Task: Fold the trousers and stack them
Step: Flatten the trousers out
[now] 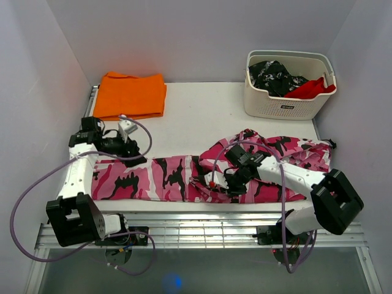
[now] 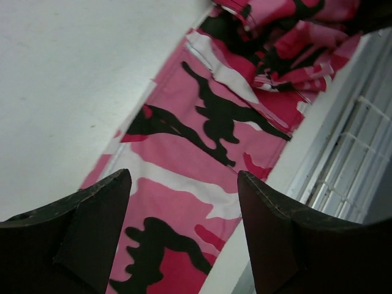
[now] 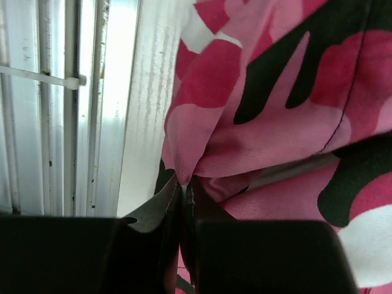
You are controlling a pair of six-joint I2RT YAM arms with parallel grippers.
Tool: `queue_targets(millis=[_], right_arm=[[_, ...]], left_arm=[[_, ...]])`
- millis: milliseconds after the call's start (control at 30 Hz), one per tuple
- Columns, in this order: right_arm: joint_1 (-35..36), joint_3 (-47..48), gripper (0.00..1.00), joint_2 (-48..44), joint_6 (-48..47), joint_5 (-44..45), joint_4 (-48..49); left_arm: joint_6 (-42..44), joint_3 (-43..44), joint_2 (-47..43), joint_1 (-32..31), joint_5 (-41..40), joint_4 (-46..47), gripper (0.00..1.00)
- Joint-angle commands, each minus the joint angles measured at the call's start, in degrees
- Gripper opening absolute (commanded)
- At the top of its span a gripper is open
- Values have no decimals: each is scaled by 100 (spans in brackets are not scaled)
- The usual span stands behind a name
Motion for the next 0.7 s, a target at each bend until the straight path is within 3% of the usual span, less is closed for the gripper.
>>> queue_targets(millis=[0,100,200,400,533,667], right_arm=[[0,-438,8,-459,559,520,1168],[-9,-501,8,-407,805,591,1424],[-17,-527,8,-406,928,653,1626],[-17,-457,8,-512,1069,548,1759],[-17,-430,8,-556,1069,530,1785],[-17,-360,8,-564,1087,547,1820]], left_arm=[[807,-567,-694,-597,516,157,81],[720,-1015,-809,-1197,342,894,81],[368,-1558,-1029,-2442,-289,2132,81],[587,-2149,-749,-4130,-1231,3806,79],[588,-2238,-187,-4721,-1689,4562,76],[815,-2124,411,-5109,-1769,4529,72]])
